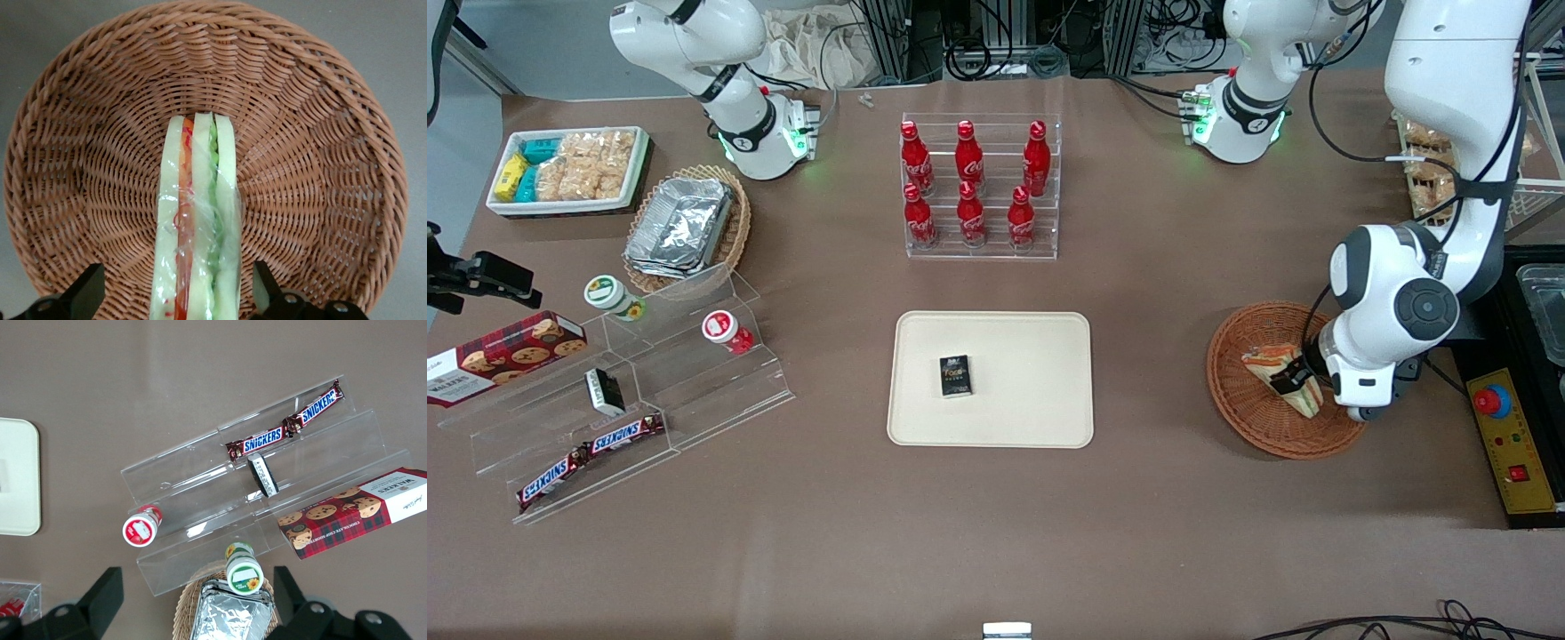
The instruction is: Place sandwich from basket to tray
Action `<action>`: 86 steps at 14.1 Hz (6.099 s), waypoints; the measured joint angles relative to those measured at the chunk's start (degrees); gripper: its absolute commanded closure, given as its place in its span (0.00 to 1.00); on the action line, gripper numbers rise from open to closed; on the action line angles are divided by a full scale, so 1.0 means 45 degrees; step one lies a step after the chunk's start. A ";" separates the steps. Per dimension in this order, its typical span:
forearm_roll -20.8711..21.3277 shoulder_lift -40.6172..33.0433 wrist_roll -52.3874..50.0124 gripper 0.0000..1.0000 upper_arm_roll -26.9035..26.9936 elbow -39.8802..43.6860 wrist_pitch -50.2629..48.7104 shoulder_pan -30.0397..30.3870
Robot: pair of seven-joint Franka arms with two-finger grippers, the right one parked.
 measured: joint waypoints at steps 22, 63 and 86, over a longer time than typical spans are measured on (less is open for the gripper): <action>0.0047 -0.2487 0.0662 1.00 -0.2388 0.2303 -0.4698 -0.0294; 0.2208 0.2369 0.1320 0.00 -0.5133 0.5686 -0.2154 -0.2552; -0.1317 -0.4660 0.7511 0.00 -0.1038 0.7086 -1.1526 0.0250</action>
